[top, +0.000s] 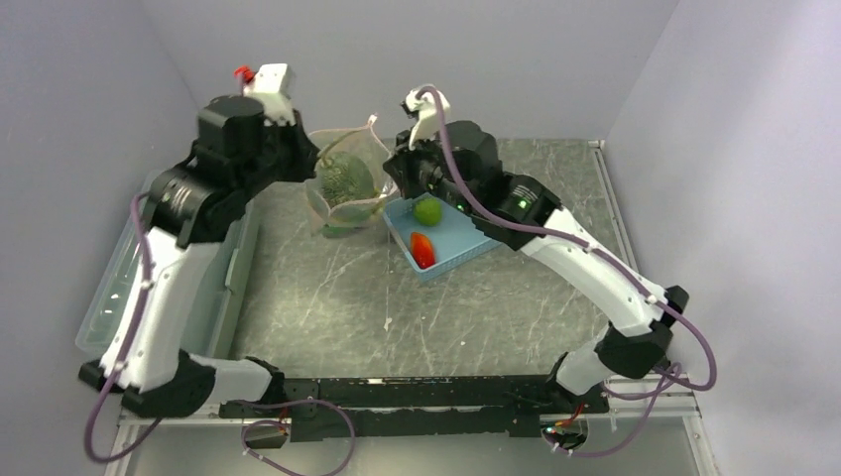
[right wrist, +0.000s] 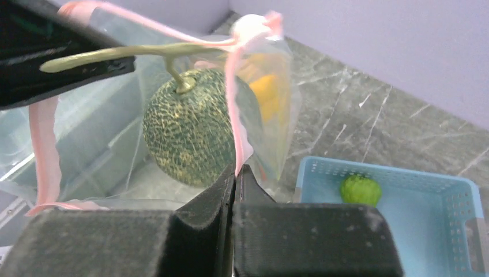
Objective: Place the food in the zip-top bag and seal the zipper
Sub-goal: Adjust the zipper food storage bag at the center of the board.
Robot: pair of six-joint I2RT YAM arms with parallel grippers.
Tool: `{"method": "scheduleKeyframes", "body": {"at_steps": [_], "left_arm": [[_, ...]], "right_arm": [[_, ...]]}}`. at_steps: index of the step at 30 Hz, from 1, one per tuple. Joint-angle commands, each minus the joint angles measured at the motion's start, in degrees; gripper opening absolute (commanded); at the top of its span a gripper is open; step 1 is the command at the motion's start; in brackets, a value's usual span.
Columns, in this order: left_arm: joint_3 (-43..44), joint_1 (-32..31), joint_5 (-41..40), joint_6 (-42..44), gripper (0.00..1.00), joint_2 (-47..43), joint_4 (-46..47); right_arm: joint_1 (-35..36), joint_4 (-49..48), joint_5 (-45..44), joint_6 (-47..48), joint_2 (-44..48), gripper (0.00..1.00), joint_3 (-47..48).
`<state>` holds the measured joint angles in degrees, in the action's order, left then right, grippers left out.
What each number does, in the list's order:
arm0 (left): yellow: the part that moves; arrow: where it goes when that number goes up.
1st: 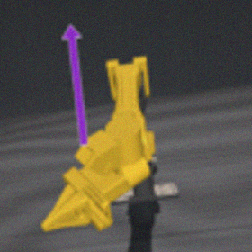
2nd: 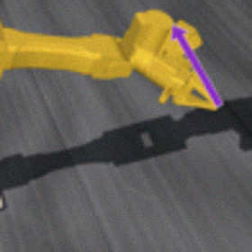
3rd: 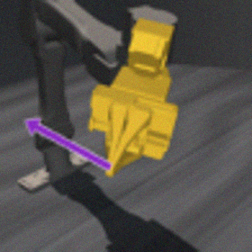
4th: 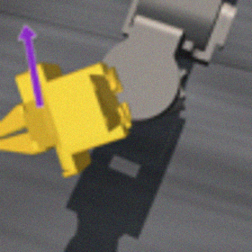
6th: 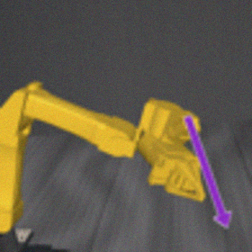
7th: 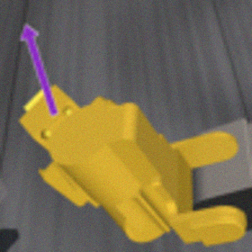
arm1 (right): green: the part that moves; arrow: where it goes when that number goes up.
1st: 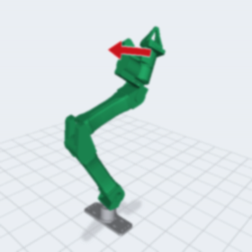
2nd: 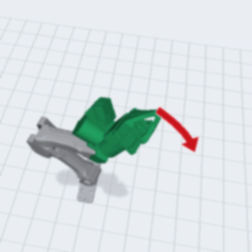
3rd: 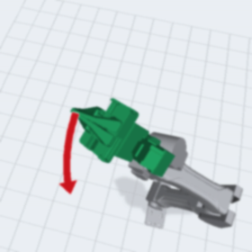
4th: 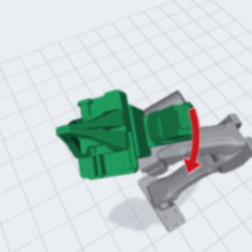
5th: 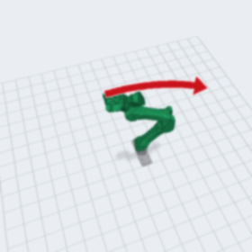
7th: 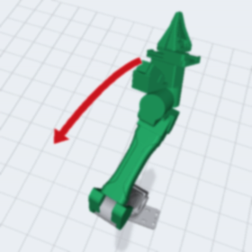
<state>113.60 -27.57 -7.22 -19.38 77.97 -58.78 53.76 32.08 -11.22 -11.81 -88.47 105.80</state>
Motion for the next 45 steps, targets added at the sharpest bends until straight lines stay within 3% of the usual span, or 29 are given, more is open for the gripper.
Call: {"method": "scheduleKeyframes", "body": {"at_steps": [1, 7, 11, 16, 26, 31, 35, 41, 45], "left_arm": [[-12.52, 0.06, -1.39, -1.83, 0.00, -4.17, 1.32], [-39.68, 0.06, 2.22, -11.00, 0.00, -5.39, 11.76], [-48.07, 0.24, 2.46, -16.03, 0.00, -2.36, 15.46], [-44.06, 0.33, -0.68, -14.53, 0.00, -3.31, 14.87], [-17.37, 0.31, -3.97, -6.29, 0.00, -4.98, 3.89], [-9.16, 0.30, -5.01, -4.33, 0.00, -5.00, -0.41], [-12.74, 0.32, -4.56, -5.17, 0.00, -5.38, 0.51], [-31.67, 0.33, -2.93, -9.41, 0.00, -5.35, 7.62], [-38.79, 0.54, -1.48, -11.72, 0.00, -2.41, 10.98]], "right_arm": [[-0.09, -3.92, 1.87, -0.53, 1.19, 0.00, -5.87], [-0.84, -13.68, 9.20, -8.30, -4.87, 0.00, -24.22], [-0.85, -15.49, 10.68, -9.98, -10.26, 0.00, -27.33], [-0.85, -14.17, 8.40, -8.49, -7.75, 0.00, -25.25], [-0.68, -7.90, 2.65, -2.99, 4.54, 0.00, -13.54], [-0.41, -5.56, 2.48, -1.74, 7.27, 0.00, -9.09], [-0.50, -6.46, 2.72, -2.79, 6.39, 0.00, -11.98], [-1.23, -14.22, 5.26, -8.86, -0.73, 0.00, -26.60], [-1.93, -15.87, 5.90, -10.88, -5.86, 0.00, -29.82]]}}
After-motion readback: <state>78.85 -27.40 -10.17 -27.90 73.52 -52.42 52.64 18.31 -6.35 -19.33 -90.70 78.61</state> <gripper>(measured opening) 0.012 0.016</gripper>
